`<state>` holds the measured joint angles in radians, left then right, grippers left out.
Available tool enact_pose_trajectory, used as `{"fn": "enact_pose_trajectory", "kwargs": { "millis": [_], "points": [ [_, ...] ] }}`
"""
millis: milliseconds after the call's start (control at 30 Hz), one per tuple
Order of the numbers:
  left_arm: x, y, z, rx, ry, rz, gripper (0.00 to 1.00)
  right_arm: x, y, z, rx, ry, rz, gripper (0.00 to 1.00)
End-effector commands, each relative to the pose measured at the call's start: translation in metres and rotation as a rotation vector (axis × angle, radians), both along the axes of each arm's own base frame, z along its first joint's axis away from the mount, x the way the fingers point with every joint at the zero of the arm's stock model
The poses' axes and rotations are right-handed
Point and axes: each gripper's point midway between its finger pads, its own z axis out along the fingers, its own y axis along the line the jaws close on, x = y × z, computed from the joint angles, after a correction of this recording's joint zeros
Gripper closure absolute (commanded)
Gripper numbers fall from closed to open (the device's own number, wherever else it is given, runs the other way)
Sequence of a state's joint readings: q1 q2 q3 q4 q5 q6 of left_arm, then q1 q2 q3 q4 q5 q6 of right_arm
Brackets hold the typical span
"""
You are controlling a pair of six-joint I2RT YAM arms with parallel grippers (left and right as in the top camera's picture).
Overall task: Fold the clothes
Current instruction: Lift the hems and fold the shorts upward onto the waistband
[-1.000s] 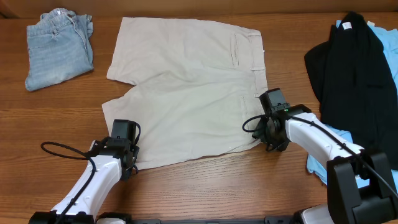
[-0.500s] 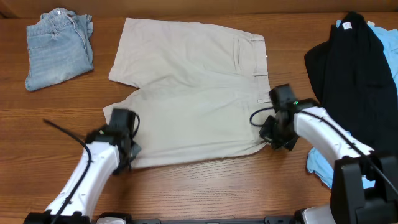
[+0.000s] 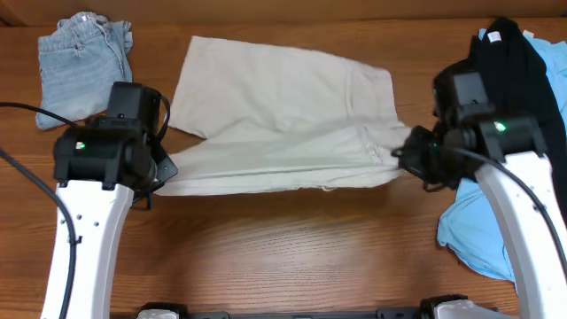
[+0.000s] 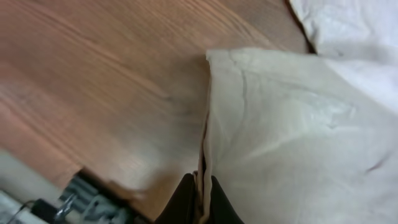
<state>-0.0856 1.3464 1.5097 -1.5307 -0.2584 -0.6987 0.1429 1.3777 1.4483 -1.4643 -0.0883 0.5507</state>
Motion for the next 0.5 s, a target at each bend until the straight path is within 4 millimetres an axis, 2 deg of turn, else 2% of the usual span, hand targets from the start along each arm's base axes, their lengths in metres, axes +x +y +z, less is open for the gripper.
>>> {"fn": "enact_pose_trajectory", "kwargs": {
  "millis": [0,67,167,333,467],
  "points": [
    [-0.01,0.017,0.02,0.09,-0.011,-0.007,0.96,-0.013,-0.019,0.027,-0.051,-0.088,-0.033,0.96],
    [-0.017,0.016,0.021,0.086,-0.001,-0.009,0.96,-0.027,-0.02,0.034,-0.048,-0.095,-0.032,0.96],
    [-0.011,0.016,0.02,0.086,-0.017,-0.013,0.96,-0.031,-0.022,0.034,-0.055,-0.092,-0.034,0.96],
    [0.021,0.012,0.017,0.078,-0.103,-0.014,0.96,-0.025,-0.025,0.013,-0.084,-0.046,-0.04,0.96],
    [0.055,0.001,0.002,0.064,-0.146,-0.037,0.96,-0.011,-0.024,-0.01,-0.088,-0.014,-0.042,0.96]
  ]
}}
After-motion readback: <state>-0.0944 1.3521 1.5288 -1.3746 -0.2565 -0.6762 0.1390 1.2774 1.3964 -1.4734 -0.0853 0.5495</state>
